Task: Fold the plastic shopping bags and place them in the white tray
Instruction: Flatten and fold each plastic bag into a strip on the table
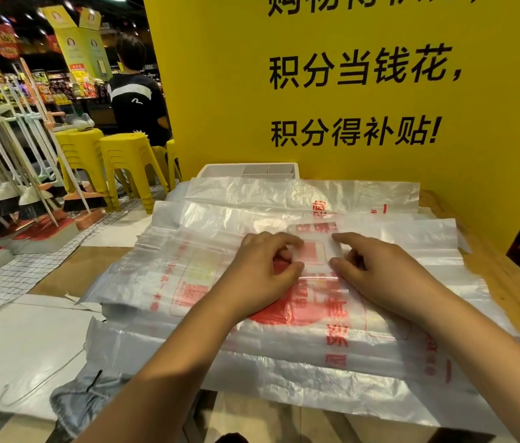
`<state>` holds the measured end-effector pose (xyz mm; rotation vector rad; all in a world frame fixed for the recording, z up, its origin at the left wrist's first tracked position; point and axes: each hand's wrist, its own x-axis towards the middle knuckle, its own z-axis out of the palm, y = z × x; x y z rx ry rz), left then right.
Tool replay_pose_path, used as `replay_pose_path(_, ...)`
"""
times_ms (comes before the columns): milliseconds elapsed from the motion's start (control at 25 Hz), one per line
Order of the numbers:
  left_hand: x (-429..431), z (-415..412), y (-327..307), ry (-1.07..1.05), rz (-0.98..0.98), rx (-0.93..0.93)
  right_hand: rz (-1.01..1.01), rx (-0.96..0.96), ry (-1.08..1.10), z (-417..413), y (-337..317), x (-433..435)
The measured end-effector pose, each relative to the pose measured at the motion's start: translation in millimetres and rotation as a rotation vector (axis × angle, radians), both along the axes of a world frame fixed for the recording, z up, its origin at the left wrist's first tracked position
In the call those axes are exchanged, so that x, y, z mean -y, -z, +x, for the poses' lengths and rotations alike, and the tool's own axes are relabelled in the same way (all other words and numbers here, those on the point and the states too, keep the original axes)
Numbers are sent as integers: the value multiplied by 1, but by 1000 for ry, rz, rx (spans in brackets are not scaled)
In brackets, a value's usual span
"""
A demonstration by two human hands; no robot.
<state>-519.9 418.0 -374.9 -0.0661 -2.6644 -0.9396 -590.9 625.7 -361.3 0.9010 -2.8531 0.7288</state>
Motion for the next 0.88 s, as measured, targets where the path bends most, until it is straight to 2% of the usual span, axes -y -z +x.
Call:
replay_pose_path(80, 0, -2, 2, 14, -64, 7, 54, -50, 19, -1, 3, -1)
replay_pose_path(200, -2, -3, 2, 41, -74, 26, -66, -92, -20, -1, 9, -4)
replay_pose_path(280, -2, -2, -1, 59, -75, 50, -78, -93, -80, -3, 11, -8)
replay_pose_path(480, -5, 2, -6, 112, -208, 153, 149, -43, -230, -5, 10, -10)
replay_pose_path(640, 1, 3, -24, 190, -361, 386, 336, 60, -312, -12, 5, -22)
replay_pose_path(720, 4, 3, -28, 216, -404, 447, 362, 90, -338, -16, 3, -27)
replay_pose_path(880, 7, -4, -27, 234, -385, 454, 334, 82, -346, -21, 8, -27)
